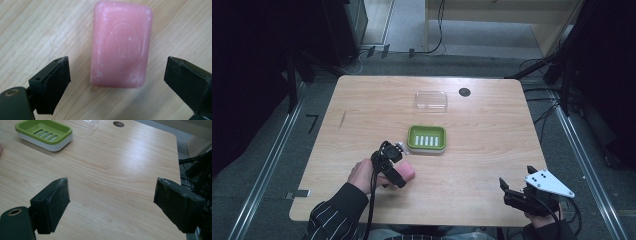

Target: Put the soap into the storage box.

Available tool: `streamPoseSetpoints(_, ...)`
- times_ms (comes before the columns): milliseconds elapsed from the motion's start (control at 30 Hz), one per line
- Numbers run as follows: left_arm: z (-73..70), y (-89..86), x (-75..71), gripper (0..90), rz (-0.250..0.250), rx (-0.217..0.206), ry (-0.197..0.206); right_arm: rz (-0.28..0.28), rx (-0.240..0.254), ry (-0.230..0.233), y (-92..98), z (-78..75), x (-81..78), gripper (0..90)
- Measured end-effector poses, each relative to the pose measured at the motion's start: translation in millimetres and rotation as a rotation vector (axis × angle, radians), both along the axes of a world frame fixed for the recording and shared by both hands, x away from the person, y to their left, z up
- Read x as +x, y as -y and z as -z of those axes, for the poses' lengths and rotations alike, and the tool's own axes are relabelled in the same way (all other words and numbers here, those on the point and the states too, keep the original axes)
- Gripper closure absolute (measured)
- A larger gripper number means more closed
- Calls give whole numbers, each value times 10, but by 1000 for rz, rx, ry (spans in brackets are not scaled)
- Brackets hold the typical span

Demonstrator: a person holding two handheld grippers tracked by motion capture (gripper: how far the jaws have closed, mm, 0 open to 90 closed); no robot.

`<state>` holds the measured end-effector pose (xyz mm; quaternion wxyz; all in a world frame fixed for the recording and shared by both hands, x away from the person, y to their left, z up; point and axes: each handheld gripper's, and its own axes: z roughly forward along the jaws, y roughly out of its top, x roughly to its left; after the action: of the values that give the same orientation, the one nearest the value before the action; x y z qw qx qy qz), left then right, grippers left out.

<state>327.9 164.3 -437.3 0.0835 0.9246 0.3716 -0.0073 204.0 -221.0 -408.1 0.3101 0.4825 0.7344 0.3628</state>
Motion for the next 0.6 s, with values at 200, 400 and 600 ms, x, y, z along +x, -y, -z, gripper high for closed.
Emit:
streamPoseSetpoints(200, 42, 55, 48, 70, 2, 6, -3, 0, 0, 1, -1, 1, 2, 135)
streamPoseSetpoints(400, 74, 100, 83, 68, 6, 16, 1, 1, 0, 1, 2, 0, 1, 135)
streamPoseSetpoints(600, 93, 135, 96, 71, 7, 32, -1, 4, 1, 3, 2, 1, -1, 135)
